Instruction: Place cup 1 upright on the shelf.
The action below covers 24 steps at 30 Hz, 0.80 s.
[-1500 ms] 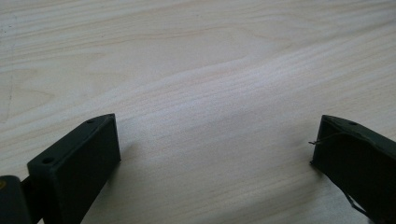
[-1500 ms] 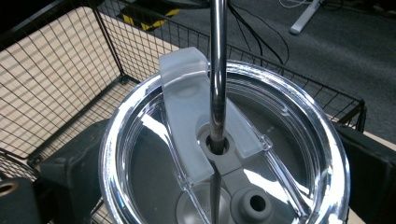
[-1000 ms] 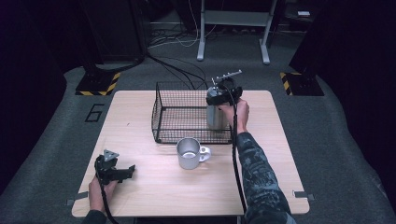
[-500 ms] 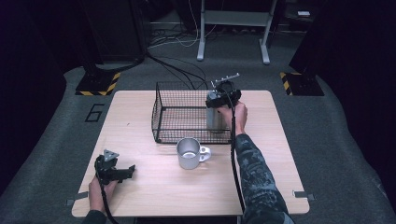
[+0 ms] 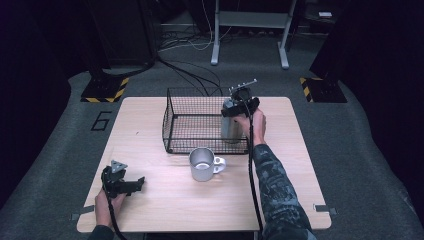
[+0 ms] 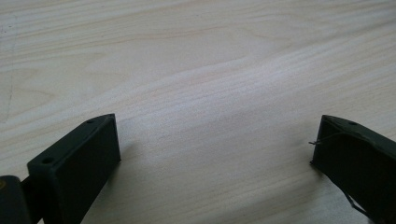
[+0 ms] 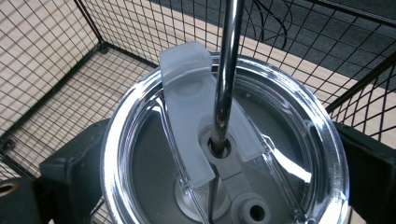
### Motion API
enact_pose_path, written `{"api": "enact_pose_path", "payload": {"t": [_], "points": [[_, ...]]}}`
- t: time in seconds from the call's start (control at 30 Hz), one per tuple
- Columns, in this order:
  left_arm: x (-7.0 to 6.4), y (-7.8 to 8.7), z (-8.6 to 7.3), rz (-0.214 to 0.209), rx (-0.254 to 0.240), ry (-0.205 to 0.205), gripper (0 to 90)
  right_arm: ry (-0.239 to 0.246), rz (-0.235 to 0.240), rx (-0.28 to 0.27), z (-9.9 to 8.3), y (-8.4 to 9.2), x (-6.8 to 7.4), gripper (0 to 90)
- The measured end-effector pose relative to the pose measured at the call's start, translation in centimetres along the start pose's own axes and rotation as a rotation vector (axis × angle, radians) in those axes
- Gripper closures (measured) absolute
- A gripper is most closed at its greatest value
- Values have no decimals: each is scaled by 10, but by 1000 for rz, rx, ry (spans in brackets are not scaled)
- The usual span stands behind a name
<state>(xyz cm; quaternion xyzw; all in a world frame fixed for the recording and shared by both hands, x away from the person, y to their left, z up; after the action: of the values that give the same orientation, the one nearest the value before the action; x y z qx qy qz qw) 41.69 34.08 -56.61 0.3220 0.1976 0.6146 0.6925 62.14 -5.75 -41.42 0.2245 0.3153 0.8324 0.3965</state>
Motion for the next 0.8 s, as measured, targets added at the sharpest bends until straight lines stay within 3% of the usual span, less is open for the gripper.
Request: {"api": "enact_pose_path", "payload": {"t": [0.17, 0.33, 0.8], "points": [[0, 0, 0, 0, 0, -1, 4, 20, -13, 26, 0, 1, 1, 0], [0, 0, 0, 0, 0, 0, 4, 26, -14, -12, 5, 12, 3, 0], [0, 0, 0, 2, -3, 0, 4, 12, 61, -73, 2, 58, 9, 0]]}}
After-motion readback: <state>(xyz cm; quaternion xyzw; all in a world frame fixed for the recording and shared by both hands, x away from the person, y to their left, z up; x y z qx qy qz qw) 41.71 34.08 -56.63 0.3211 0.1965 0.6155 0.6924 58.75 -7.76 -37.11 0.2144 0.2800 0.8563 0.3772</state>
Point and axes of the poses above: each handheld gripper's, and its own axes: y roughly backward along the jaws, z roughly out of its top, x roughly to its left, the point moved 5 cm from there along -y, roughly forward along the jaws, and after that the axes turned 10 degrees about z, right-handed, at the moved point
